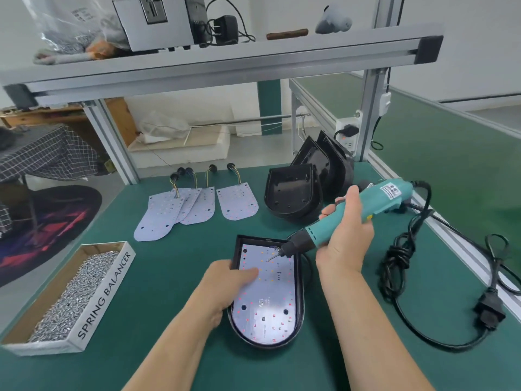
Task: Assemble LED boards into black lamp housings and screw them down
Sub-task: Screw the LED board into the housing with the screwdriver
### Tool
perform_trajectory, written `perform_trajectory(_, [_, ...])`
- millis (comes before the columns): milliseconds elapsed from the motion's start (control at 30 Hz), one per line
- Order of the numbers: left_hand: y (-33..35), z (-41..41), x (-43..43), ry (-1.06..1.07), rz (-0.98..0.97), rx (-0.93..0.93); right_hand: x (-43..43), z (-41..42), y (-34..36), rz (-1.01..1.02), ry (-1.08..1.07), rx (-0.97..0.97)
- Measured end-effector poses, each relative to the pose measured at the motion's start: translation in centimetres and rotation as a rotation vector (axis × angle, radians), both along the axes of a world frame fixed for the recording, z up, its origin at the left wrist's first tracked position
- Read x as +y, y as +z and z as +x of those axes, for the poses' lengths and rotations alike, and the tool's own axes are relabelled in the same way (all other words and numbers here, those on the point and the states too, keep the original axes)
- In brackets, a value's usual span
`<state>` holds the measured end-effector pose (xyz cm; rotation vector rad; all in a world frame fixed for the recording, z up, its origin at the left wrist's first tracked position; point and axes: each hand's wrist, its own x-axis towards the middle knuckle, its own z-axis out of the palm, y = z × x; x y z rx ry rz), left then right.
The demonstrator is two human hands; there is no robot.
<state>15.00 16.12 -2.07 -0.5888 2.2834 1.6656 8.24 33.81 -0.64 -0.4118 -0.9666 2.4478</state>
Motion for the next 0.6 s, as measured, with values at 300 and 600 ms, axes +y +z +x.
perform_trajectory(300, [-0.7,-0.1,-0.1,0.076,0.137,0.012,-5.5,-0.9,3.7,0.475,-0.029,0.155])
perform_trajectory(600, [-0.8,-0.1,-0.1,0.092,0.164,0.035,-8.6,-1.2,2.9,0.742,-0.003,0.268])
